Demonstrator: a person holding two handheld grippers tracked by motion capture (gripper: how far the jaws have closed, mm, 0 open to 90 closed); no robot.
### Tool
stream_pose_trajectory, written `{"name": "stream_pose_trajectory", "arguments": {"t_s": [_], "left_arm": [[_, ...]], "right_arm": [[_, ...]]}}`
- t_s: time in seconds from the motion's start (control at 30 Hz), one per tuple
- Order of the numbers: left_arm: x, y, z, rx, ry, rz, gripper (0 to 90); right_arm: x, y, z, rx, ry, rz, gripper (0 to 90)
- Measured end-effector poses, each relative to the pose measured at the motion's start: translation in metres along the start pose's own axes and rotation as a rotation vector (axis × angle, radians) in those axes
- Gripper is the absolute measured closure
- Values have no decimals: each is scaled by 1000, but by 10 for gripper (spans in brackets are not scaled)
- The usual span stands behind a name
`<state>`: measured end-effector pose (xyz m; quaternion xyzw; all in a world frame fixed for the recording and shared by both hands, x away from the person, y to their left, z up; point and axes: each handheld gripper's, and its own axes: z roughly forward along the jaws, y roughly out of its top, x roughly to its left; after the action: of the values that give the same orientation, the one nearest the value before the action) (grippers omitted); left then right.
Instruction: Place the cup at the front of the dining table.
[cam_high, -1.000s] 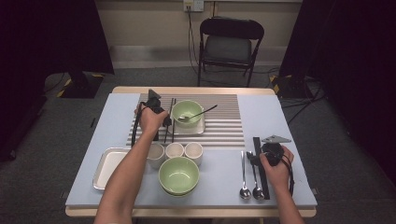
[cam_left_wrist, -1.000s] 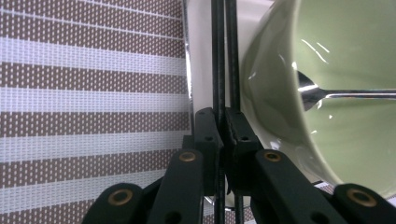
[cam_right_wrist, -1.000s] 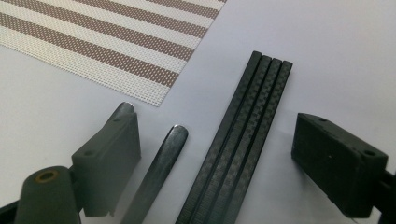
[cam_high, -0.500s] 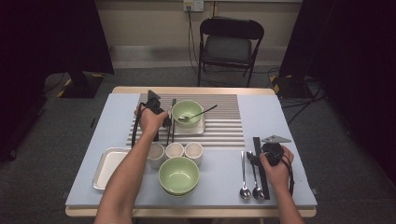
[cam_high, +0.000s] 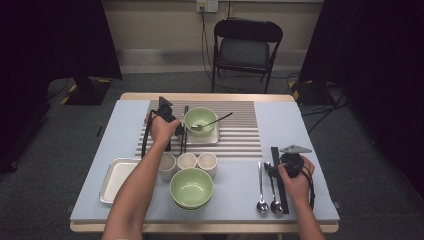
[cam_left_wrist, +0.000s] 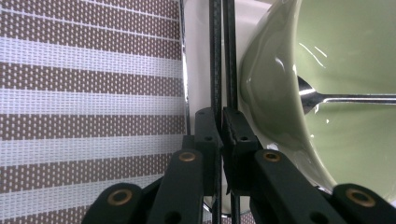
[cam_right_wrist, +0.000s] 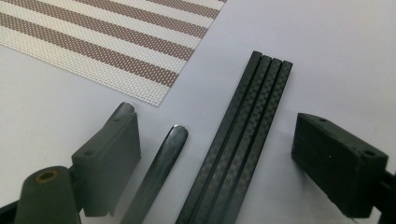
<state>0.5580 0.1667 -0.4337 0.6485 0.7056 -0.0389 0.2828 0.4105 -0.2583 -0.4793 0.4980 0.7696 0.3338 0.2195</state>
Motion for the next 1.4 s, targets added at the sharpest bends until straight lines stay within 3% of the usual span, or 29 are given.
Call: {"name": "stream_pose_trajectory", "arguments": {"t_s": [0.23, 0.43, 1.4], "left_arm": [[-1, 0, 1, 0, -12, -9, 853], [0, 0, 0, 17, -15, 19, 853], [-1, -1, -3, 0, -21, 3, 863]], "right_arm": [[0, 0, 0, 0, 0, 0, 146], [0, 0, 0, 0, 0, 0, 146], [0, 0, 0, 0, 0, 0, 146]]}}
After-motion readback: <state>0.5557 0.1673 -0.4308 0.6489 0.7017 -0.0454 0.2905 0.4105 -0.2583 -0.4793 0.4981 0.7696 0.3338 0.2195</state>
